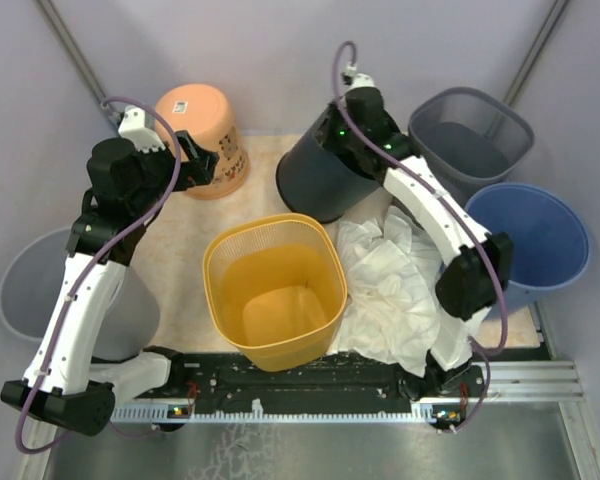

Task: Turn the large container upside down

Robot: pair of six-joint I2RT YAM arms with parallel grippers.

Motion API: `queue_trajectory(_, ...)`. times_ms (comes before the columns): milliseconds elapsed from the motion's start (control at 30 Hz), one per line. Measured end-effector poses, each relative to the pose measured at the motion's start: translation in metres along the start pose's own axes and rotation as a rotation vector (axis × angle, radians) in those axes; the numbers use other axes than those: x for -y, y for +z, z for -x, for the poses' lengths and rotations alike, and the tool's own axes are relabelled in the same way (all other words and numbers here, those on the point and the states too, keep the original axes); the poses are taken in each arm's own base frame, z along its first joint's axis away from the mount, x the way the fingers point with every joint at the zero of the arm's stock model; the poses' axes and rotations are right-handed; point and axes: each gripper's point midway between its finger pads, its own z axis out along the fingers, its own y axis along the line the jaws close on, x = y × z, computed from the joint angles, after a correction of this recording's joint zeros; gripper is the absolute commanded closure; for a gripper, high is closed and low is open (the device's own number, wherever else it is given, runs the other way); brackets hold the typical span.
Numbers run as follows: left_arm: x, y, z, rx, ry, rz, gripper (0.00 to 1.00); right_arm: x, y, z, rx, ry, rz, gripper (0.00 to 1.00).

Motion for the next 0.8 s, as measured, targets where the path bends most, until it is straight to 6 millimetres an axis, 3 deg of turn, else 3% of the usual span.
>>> queue_trajectory(133, 0.0, 0.0, 0.0, -0.001, -0.01, 0.002, 0.01, 0.019, -0.016, 0.031, 0.187, 0.224, 0.0, 1.0)
queue_trajectory(500, -0.003, 0.001, -0.007, -0.013, -0.006, 0.01, 0.01, -0.001, 0.0, 0.023, 0.351, 0.578, 0.166, 1.0)
queue_trajectory(667, -0.005, 0.001, -0.008, -0.019, -0.001, 0.017, 0.01, -0.008, 0.007, 0.012, 0.432, 0.656, 0.145, 1.0)
queue_trajectory(800, -0.005, 0.002, -0.01, -0.026, 0.002, 0.014, 0.01, -0.007, 0.0, 0.0, 0.49, 0.701, 0.12, 1.0)
